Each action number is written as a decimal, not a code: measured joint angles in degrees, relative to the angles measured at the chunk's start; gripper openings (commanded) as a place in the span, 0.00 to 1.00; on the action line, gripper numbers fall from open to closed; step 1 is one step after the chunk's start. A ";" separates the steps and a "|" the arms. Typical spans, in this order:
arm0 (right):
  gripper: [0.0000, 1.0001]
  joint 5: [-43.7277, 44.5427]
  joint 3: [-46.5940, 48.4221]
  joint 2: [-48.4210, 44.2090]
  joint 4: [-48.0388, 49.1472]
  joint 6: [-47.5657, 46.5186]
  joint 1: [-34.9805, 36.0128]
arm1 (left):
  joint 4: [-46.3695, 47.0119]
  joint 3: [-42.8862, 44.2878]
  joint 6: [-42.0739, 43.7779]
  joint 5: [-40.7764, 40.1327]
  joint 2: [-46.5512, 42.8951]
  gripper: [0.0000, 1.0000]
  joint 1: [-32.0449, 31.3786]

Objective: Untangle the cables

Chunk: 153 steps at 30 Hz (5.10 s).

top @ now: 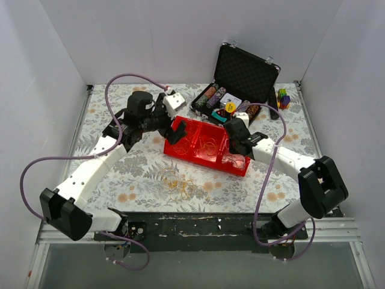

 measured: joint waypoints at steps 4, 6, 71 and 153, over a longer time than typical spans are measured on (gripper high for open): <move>0.51 -0.46 0.02 -1.03 -0.35 -0.02 0.00 | -3.80 -3.58 1.60 3.72 -3.48 0.98 0.00; 0.62 -0.94 0.24 -3.08 -0.87 -0.59 0.00 | -5.51 -6.49 2.51 4.63 -5.88 0.98 -0.02; 0.16 -34.27 -2.01 6.10 18.67 -10.51 24.63 | -25.14 -6.99 15.54 23.39 3.06 0.95 27.50; 0.01 -21.62 16.50 -14.73 7.39 -8.20 24.94 | -27.08 -20.59 30.56 22.23 -2.10 0.98 14.12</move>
